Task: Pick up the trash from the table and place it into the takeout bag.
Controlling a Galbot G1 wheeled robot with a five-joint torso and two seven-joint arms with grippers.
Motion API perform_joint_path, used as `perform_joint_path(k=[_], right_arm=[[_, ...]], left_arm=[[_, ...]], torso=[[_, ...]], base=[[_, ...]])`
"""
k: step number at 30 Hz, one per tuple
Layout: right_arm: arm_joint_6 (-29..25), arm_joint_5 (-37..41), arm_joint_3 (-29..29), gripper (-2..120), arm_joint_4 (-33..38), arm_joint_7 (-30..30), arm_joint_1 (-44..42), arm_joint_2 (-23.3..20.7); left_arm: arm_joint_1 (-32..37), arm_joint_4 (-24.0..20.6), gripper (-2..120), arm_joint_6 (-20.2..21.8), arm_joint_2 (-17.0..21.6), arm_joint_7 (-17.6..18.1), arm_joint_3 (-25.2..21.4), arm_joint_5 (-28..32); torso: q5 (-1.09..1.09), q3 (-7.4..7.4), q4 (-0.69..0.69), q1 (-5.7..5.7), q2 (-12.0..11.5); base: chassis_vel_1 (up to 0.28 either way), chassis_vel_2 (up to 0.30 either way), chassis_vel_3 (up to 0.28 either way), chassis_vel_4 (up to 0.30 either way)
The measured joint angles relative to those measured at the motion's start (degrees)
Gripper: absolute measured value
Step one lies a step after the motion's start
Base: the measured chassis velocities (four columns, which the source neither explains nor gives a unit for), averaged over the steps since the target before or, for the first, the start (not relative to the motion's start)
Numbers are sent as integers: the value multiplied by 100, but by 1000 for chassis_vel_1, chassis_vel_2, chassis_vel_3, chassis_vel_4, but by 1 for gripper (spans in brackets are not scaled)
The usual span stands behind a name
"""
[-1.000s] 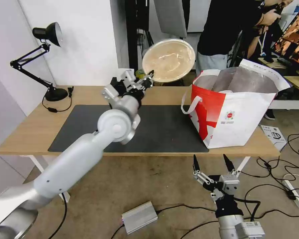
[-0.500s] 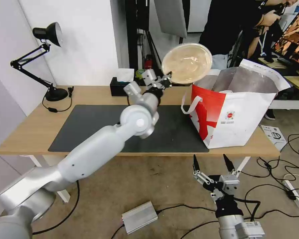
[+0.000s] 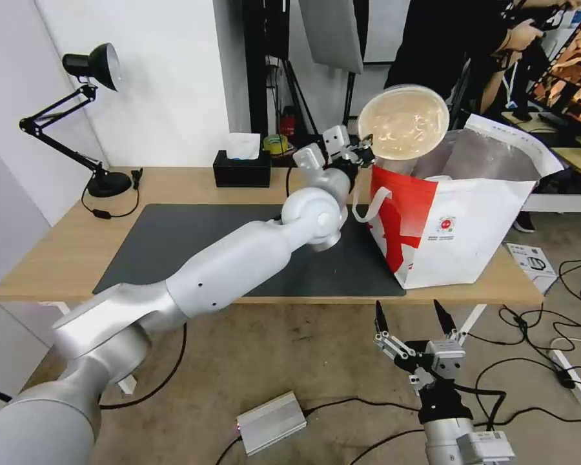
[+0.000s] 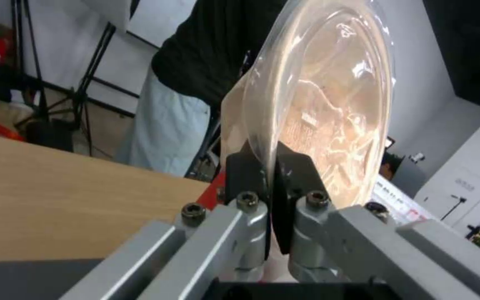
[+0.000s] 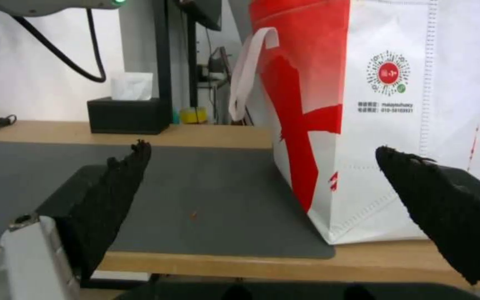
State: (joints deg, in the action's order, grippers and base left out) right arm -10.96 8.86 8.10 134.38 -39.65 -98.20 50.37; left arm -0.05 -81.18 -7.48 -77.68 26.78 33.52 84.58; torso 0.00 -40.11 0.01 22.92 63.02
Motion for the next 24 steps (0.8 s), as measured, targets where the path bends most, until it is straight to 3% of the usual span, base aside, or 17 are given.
perform_joint_path(k=[13,24], right_arm=[[0,0,0,100,0,0,0,0],[0,0,0,100,0,0,0,0]], left_arm=[[-179,209,0,11,-22,-51,364,-282],[-524,551,0,87,-197,-158,934,-1166]], torso=[[0,0,0,0,0],[0,0,0,0,0]], base=[[0,0,0,0],[0,0,0,0]])
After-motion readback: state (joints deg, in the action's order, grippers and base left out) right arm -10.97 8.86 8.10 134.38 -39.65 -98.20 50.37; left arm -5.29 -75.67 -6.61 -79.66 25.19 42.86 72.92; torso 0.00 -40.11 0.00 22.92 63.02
